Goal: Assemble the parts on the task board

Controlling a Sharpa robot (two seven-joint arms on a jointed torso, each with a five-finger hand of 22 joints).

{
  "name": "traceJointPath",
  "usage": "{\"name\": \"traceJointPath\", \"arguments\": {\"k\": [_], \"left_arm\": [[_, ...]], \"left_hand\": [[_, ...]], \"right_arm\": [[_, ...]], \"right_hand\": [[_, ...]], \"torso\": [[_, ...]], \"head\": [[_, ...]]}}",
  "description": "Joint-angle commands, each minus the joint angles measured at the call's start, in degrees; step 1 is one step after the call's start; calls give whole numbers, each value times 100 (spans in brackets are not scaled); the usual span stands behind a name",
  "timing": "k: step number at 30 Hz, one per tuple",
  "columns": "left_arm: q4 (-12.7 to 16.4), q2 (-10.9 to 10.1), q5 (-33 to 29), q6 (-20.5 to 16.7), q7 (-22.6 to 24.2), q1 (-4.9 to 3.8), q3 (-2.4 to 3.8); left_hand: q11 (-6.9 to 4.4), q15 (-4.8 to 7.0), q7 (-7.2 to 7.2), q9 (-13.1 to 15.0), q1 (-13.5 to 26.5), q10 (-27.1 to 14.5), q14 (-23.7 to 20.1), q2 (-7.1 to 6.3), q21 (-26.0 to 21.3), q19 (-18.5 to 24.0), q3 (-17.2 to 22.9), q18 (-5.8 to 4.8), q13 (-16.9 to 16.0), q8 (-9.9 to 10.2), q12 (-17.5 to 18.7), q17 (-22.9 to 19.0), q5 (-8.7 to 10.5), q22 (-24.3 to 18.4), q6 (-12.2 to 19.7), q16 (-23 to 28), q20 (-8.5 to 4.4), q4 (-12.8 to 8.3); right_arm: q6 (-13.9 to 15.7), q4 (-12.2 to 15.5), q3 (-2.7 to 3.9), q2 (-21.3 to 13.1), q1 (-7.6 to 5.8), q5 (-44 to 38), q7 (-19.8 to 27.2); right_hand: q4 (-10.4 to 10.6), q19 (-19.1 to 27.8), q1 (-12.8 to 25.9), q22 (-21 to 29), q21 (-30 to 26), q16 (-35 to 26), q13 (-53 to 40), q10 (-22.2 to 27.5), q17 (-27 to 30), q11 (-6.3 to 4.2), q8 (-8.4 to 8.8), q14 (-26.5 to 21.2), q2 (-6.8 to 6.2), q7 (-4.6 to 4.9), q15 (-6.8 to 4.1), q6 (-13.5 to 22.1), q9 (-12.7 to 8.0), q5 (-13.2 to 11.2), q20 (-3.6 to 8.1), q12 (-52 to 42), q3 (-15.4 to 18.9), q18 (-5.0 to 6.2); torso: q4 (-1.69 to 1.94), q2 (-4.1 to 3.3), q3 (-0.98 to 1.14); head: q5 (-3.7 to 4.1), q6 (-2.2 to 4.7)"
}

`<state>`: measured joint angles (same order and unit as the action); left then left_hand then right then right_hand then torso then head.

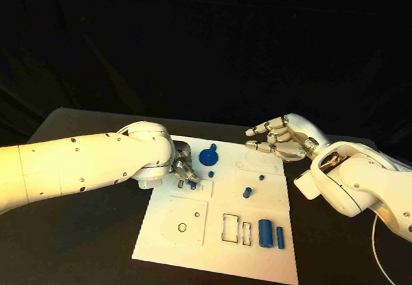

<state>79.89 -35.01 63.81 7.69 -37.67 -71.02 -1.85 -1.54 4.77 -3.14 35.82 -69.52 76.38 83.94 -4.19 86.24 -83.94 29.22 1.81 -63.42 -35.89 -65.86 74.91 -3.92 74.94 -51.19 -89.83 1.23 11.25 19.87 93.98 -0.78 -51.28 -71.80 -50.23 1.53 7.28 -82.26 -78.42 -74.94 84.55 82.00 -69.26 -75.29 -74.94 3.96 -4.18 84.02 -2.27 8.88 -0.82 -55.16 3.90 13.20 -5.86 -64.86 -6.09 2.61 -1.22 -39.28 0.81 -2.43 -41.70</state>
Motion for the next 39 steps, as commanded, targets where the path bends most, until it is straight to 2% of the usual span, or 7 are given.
{"name": "traceJointPath", "arguments": {"k": [1, 10, 24, 30, 39], "left_arm": [[9, -8, 94, 422, -33, 33, -23], [43, -28, 126, 570, -45, 46, -24], [26, 30, 144, 543, -49, 53, -25], [-46, 109, 109, 487, -42, 53, -29], [-199, 224, 97, 524, -38, 53, -56]], "left_hand": [[10, -8, 40, 11, -2, 43, 606, 47, -4, -361, 912, -52, -11, -35, -20, 1509, 16, 1062, -18, -17, 42, -885], [7, -5, 44, 35, 34, 54, 606, 20, -4, -362, 976, -52, -14, -50, -26, 1509, -32, 1064, -28, -17, 39, -920], [0, 1, 54, 79, 165, 83, 606, 8, 1, -368, 1048, -54, -35, -87, -50, 1509, -88, 1076, -59, -17, 34, -911], [-34, 24, 104, 139, 471, 142, 606, -31, 12, -379, 987, -59, -92, -150, -115, 1509, -74, 1094, -146, -17, 18, -798], [-79, 64, 160, 167, 996, 227, 606, -63, 46, -406, 651, -71, -203, -171, -229, 1509, -57, 1142, -288, -17, -21, -526]], "right_arm": [[-104, 0, -1, 6, 5, -38, 15], [-105, -11, -2, 1, 6, -93, -26], [-112, -15, -2, -1, 7, -107, -31], [-120, -11, -2, -2, 7, -104, -31], [-136, 7, -2, -6, 7, -101, -35]], "right_hand": [[11, 39, 4, -335, -20, -23, 6, 29, -375, -3, -33, 344, 52, 17, 43, 9, 4, 24, -3, 13, 13, 23], [19, 43, 14, -330, -23, -26, 4, 28, -372, -4, -35, 344, 58, 16, 43, 6, 5, 25, -3, 8, 20, 24], [21, 48, 17, -323, -27, -30, 9, 32, -367, -4, -35, 343, 58, 16, 43, 6, 5, 25, -3, 13, 22, 26], [22, 53, 19, -316, -30, -33, 14, 36, -363, -4, -36, 342, 58, 16, 43, 5, 5, 25, -4, 19, 25, 28], [25, 57, 22, -309, -34, -38, 17, 39, -356, -4, -36, 340, 59, 15, 43, 4, 5, 25, -4, 22, 28, 29]], "torso": [[0, 2, 3], [5, 2, -2], [-1, -3, 4], [-5, -4, 6], [-5, -1, 9]], "head": [[0, -5], [9, -7], [-8, -11], [-5, -17], [3, -24]]}}
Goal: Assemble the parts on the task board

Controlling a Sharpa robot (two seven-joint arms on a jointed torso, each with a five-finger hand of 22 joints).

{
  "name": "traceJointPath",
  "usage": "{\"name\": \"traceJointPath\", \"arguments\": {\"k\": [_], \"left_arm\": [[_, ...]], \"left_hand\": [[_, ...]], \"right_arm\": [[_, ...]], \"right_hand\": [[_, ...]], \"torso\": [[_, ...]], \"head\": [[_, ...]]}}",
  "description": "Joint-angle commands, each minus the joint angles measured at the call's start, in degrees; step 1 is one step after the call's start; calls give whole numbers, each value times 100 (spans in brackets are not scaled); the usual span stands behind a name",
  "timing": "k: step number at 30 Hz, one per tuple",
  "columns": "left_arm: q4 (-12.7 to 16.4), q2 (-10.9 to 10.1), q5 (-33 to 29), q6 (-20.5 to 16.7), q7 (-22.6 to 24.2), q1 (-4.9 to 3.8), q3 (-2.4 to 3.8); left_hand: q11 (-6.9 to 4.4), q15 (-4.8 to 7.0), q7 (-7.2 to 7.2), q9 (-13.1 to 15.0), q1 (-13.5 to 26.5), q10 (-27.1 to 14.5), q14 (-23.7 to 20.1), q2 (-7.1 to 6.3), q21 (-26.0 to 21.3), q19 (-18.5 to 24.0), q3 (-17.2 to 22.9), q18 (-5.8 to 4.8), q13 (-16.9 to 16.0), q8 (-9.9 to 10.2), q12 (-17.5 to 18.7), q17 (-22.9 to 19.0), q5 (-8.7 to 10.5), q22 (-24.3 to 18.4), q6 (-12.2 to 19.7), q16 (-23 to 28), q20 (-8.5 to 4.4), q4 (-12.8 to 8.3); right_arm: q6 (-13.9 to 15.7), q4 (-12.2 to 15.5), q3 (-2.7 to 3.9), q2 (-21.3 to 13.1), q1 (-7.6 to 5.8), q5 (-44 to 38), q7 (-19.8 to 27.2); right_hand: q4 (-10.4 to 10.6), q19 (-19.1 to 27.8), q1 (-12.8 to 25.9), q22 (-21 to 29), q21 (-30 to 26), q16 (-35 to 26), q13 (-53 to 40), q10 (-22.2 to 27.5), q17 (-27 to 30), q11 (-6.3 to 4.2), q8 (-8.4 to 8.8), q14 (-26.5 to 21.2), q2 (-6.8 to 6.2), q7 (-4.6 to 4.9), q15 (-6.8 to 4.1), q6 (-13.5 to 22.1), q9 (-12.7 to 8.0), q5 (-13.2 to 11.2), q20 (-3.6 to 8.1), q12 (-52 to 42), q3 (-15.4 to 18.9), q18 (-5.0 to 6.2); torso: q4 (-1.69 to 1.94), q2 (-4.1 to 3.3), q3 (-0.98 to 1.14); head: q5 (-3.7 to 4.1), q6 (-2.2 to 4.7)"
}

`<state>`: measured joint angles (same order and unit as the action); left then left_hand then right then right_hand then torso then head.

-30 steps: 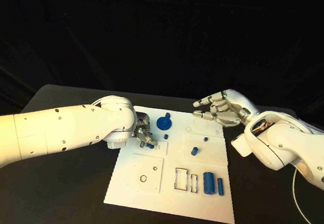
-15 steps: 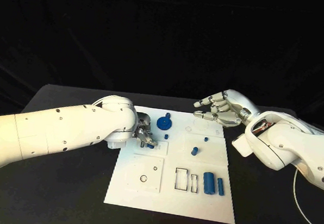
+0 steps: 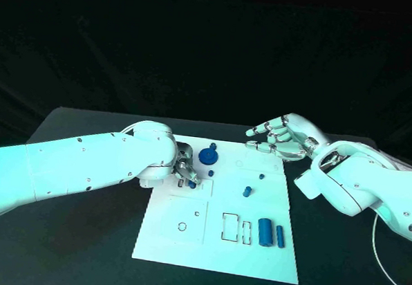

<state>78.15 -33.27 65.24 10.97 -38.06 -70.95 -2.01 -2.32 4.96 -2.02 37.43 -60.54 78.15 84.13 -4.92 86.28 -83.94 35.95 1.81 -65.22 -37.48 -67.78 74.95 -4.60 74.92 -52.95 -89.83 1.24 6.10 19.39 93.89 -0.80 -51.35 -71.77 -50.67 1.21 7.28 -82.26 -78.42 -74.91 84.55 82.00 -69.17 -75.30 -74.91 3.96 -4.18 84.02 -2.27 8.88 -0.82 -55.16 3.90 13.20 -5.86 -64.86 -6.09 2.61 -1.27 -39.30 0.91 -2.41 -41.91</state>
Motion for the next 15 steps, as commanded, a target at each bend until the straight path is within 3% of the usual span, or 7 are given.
{"name": "traceJointPath", "arguments": {"k": [1, 15], "left_arm": [[-37, 59, -46, 200, 2, 46, -43], [-112, 89, -48, 221, 3, 46, -53]], "left_hand": [[-5, 48, 54, 7, 150, 60, 587, 12, 47, -409, -62, -73, -37, -11, -50, 1505, 11, 1149, -131, -17, -25, 18], [-43, 82, 98, -12, 599, 159, 587, -52, 70, -429, -612, -82, -135, 35, -133, 1505, 24, 1186, -328, -17, -61, 259]], "right_arm": [[-91, 16, 0, 1, 4, -56, -4], [-110, 25, 0, -5, 4, -54, -15]], "right_hand": [[26, 59, 24, -310, -35, -40, 9, 40, -357, -4, -37, 340, 59, 15, 43, 4, 5, 25, -4, 23, 29, 30], [30, 62, 29, -305, -38, -48, 13, 43, -347, -4, -38, 337, 61, 15, 43, 2, 6, 27, -4, 27, 33, 31]], "torso": [[-1, 0, -2], [5, 1, -5]], "head": [[6, -5], [22, -11]]}}
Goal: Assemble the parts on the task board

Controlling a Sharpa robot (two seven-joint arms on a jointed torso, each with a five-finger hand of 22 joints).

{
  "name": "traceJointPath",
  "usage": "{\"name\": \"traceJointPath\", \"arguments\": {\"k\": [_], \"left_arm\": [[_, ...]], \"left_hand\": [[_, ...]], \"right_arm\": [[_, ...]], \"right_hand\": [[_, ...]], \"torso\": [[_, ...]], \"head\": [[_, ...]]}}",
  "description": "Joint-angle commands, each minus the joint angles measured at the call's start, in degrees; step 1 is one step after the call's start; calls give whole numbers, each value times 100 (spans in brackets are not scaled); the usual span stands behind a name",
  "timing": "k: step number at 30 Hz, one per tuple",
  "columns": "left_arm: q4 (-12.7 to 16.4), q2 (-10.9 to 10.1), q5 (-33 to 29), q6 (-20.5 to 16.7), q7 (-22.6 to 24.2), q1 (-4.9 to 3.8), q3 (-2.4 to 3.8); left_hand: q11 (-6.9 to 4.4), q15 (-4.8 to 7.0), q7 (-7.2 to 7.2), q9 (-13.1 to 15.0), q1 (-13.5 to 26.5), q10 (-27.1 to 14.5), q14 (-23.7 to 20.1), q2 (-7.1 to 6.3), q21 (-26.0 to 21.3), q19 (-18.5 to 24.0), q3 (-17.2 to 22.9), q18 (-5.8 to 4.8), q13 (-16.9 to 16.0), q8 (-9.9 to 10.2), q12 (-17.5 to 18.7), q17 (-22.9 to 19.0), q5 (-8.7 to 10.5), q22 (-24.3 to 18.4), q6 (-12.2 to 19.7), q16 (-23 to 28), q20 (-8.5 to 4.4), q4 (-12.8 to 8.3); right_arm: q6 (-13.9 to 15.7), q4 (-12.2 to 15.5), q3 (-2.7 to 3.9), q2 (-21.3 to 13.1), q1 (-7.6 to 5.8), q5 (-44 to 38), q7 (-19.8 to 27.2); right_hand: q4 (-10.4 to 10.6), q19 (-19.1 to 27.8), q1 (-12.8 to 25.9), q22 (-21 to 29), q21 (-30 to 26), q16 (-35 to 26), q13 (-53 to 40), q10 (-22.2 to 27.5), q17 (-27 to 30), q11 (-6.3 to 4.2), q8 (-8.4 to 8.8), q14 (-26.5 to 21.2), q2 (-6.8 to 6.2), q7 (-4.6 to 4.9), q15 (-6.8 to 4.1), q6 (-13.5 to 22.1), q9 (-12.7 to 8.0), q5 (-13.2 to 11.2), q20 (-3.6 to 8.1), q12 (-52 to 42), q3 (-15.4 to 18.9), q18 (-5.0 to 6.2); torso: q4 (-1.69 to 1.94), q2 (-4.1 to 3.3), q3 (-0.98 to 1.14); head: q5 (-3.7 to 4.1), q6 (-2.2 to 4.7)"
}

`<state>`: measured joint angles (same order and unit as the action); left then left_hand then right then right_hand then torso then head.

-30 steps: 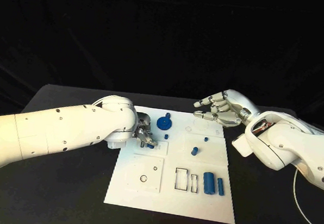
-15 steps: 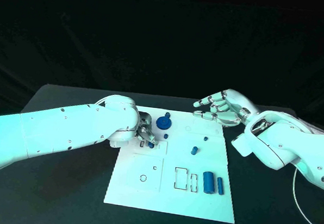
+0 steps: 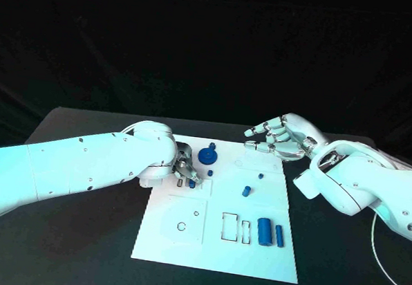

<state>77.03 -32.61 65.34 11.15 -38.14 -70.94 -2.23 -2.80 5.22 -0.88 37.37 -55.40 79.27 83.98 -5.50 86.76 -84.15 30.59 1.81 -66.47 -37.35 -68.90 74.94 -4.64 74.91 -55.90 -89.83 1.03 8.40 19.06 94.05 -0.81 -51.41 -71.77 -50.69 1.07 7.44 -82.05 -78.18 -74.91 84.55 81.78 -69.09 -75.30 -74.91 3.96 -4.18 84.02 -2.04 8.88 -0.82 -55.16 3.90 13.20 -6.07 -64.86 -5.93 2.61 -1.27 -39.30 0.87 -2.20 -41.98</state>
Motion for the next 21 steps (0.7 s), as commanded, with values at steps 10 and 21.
{"name": "traceJointPath", "arguments": {"k": [10, 21], "left_arm": [[5, -36, -59, 5, 22, 45, -4], [267, -247, -96, -227, 34, 26, 185]], "left_hand": [[-23, 86, 22, -13, 443, 98, 602, -142, 43, -426, -1250, -91, -50, 81, -32, 1506, 50, 1222, -141, -17, -67, 467], [-31, 92, 25, -8, 317, 106, 602, -36, 26, -420, -1842, -86, -54, 120, -14, 1506, 103, 1214, -161, -17, -80, 720]], "right_arm": [[-66, -3, 0, 3, 4, -40, 5], [-67, -26, -2, 12, 4, -29, 5]], "right_hand": [[46, 65, 50, -271, -57, -55, 19, 58, -314, -4, -38, 329, 33, 13, 43, 6, 5, 21, 17, 37, 58, 39], [65, 72, 73, -260, -64, -70, 24, 62, -297, -5, -40, 325, 36, 10, 42, 8, 5, -32, 18, 35, 90, 42]], "torso": [[0, 1, -5], [-1, 9, -1]], "head": [[-4, 5], [-1, 26]]}}
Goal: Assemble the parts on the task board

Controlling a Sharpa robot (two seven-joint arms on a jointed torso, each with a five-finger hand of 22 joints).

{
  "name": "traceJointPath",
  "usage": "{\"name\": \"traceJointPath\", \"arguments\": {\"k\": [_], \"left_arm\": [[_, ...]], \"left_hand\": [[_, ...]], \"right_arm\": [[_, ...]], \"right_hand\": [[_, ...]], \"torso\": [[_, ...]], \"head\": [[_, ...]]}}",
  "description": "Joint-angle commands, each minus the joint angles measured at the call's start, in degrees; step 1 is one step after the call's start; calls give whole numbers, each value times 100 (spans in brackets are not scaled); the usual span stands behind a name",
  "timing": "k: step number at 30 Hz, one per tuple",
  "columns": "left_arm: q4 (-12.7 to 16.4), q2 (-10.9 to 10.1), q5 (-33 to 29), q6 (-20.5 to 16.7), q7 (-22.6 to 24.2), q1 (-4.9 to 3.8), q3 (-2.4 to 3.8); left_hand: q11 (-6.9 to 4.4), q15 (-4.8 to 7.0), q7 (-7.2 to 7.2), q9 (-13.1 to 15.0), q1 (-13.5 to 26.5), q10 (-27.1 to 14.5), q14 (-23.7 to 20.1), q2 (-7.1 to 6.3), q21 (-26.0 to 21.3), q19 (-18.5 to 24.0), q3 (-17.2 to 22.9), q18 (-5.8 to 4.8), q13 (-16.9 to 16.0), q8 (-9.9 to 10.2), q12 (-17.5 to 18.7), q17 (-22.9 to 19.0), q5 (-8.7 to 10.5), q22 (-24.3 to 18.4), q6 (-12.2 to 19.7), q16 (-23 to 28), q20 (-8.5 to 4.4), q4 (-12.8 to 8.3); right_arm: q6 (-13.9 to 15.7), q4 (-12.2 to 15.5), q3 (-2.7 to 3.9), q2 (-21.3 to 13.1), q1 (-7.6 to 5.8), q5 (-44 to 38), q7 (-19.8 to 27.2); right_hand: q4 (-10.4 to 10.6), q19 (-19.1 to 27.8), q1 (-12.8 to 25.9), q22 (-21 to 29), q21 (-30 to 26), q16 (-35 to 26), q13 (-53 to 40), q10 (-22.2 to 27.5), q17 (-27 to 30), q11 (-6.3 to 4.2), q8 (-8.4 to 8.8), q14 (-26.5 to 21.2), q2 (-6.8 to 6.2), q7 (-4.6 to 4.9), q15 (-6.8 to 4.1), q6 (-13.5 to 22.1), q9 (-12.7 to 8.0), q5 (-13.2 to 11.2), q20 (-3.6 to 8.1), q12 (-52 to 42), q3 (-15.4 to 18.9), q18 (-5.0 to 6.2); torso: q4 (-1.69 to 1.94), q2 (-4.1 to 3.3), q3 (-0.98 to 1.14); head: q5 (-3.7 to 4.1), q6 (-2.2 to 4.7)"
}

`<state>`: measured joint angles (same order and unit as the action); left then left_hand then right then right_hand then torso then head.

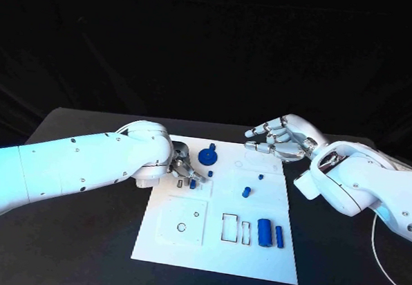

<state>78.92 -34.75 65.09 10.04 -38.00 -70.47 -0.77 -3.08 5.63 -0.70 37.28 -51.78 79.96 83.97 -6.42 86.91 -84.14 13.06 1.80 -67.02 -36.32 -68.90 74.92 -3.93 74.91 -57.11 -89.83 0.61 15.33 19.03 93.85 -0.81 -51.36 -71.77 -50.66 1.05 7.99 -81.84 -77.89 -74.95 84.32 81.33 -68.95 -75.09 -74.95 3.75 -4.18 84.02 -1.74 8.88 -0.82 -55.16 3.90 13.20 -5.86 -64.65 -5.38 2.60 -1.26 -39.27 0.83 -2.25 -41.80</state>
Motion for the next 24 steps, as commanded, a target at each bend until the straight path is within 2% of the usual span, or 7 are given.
{"name": "traceJointPath", "arguments": {"k": [1, 6, 10, 13, 16, 19, 24], "left_arm": [[108, -56, -81, -119, 21, -32, 70], [195, -166, -113, 16, 5, -138, 222], [89, -218, -149, 227, -13, -311, 283], [-121, -196, -229, 360, -5, -454, 299], [-397, -112, -291, 446, 25, -542, 303], [-713, 32, -319, 492, 74, -588, 298], [-1214, 299, -332, 601, 154, -614, 244]], "left_hand": [[-2, 52, 5, 2, -60, 34, 603, 60, 6, -419, -122, -84, 4, 19, -9, 1508, 32, 1211, -36, -17, -39, 38], [15, 44, -17, 8, -160, -48, 603, 89, -70, -379, -314, -62, 123, 46, 114, 1508, 30, 1141, 28, -17, -33, 80], [64, 5, -74, 10, -411, -249, 603, 165, -204, -310, -505, -24, 411, 105, 405, 1508, 16, 1023, 177, -17, -4, 60], [126, -44, -149, -53, -658, -399, 603, 253, -295, -264, -623, 0, 612, 234, 604, 1508, 5, 948, 340, -17, 38, 35], [178, -93, -219, -160, -800, -482, 603, 308, -319, -256, -730, 4, 729, 380, 713, 1508, 2, 934, 435, -17, 80, 45], [225, -128, -261, -255, -893, -533, 603, 348, -318, -260, -817, 3, 805, 498, 780, 1508, 1, 940, 496, -17, 113, 63], [232, -136, -269, -281, -917, -544, 603, 360, -308, -266, -852, 0, 825, 521, 795, 1508, 1, 951, 488, -17, 123, 74]], "right_arm": [[-64, -8, -2, 9, 4, -30, 7], [-71, -24, -6, 22, 4, -22, 5], [-80, -38, -14, 34, 5, -18, 1], [-84, -50, -19, 44, 6, -16, -1], [-85, -65, -25, 59, 7, -15, -2], [-83, -73, -27, 70, 7, -15, -4], [-88, -82, -28, 95, 8, -15, 1]], "right_hand": [[12, 54, 45, -251, -44, -29, 12, 43, -288, 15, -40, 324, 7, 10, 42, 9, 5, -37, -3, 16, 37, 44], [17, 57, 52, -247, -47, -32, 11, 43, -286, 15, -40, 324, 8, 10, 41, 10, 4, -54, -3, 13, 47, 45], [17, 57, 52, -247, -47, -32, 11, 43, -286, 15, -40, 324, 8, 10, 41, 10, 4, -54, -3, 13, 47, 45], [17, 57, 52, -247, -47, -32, 11, 43, -286, 15, -40, 324, 8, 10, 41, 10, 4, -54, -3, 13, 47, 45], [17, 57, 52, -247, -47, -32, 11, 43, -286, 15, -40, 324, 8, 10, 41, 10, 4, -54, -3, 13, 47, 45], [21, 58, 54, -245, -48, -34, 7, 40, -285, 14, -41, 324, 11, 9, 41, 10, 5, -65, -3, 6, 54, 45], [20, 56, 49, -248, -47, -35, 9, 42, -283, 14, -41, 323, 16, 8, 41, 10, 5, -61, -2, 7, 54, 44]], "torso": [[0, 3, 3], [-6, -2, 5], [-6, -8, 3], [-4, -12, 5], [9, -9, 3], [14, -9, 1], [4, -12, -11]], "head": [[7, 19], [8, 41], [19, 46], [19, 51], [18, 59], [15, 60], [-14, 65]]}}
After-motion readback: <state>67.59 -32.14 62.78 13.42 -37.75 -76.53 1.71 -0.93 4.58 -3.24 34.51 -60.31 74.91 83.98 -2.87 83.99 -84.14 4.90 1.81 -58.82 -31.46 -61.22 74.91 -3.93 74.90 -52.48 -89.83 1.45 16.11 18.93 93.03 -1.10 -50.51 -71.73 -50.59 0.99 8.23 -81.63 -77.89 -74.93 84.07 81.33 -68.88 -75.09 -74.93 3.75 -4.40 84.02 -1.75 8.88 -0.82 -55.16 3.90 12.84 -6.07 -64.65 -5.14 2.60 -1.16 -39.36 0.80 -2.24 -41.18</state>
